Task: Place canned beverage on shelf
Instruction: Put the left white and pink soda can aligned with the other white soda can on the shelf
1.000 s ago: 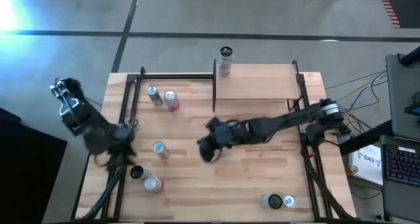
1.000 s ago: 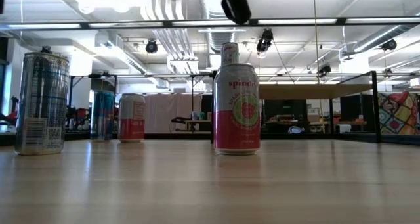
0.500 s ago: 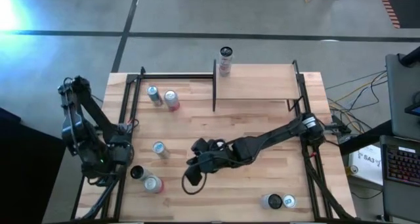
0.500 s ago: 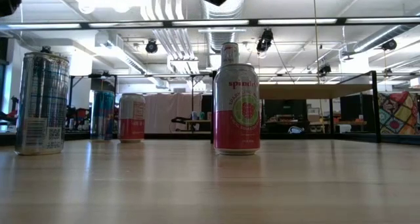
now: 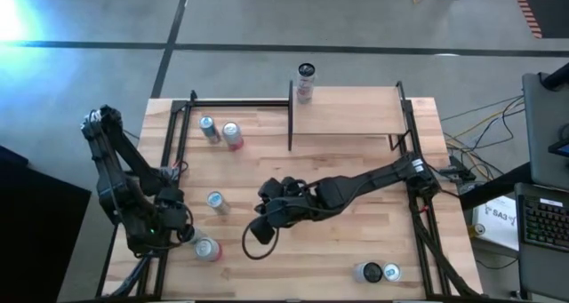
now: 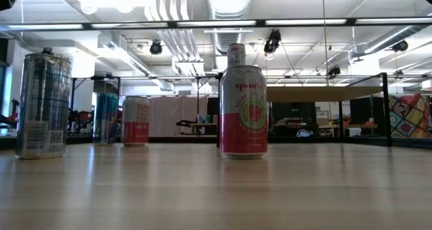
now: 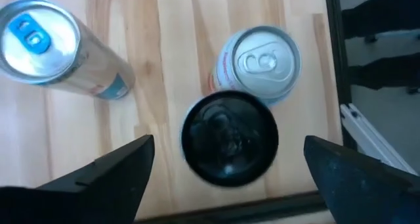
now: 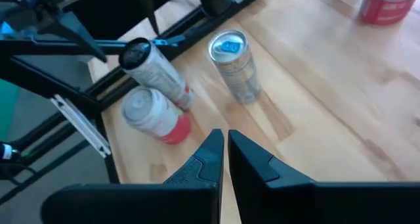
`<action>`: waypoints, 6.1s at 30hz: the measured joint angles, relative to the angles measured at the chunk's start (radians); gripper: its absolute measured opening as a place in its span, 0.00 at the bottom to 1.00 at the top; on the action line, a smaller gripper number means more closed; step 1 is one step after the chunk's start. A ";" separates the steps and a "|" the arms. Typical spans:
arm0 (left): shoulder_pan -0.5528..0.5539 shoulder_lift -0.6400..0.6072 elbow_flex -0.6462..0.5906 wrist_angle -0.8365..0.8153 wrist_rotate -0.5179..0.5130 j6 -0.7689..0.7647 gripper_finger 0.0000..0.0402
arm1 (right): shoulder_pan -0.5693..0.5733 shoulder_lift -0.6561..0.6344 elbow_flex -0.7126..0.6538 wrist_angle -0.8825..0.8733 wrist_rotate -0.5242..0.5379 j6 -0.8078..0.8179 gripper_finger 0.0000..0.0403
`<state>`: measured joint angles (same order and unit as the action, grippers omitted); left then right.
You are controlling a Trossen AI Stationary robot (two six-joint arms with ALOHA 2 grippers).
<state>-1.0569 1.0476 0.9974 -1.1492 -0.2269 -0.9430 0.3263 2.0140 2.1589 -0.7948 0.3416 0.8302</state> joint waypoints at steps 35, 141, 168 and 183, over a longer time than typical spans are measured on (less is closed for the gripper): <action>0.027 -0.010 0.048 -0.042 -0.083 -0.048 0.54 | -0.004 -0.007 0.009 -0.089 0.027 0.008 0.04; 1.466 1.016 1.357 -0.022 0.291 0.794 0.54 | -0.516 -0.990 -1.167 0.563 -0.112 -0.686 0.52; 1.460 1.011 1.359 -0.062 0.289 0.781 0.54 | -0.679 -0.589 -0.993 0.681 -0.213 -0.788 0.78; 1.461 1.011 1.359 -0.053 0.315 0.780 0.55 | -0.693 -0.610 -1.060 0.805 -0.219 -0.762 0.61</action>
<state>0.4041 2.0583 2.3562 -1.2023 0.0882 -0.1635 -0.3668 1.4043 1.0987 0.0101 0.1230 0.0684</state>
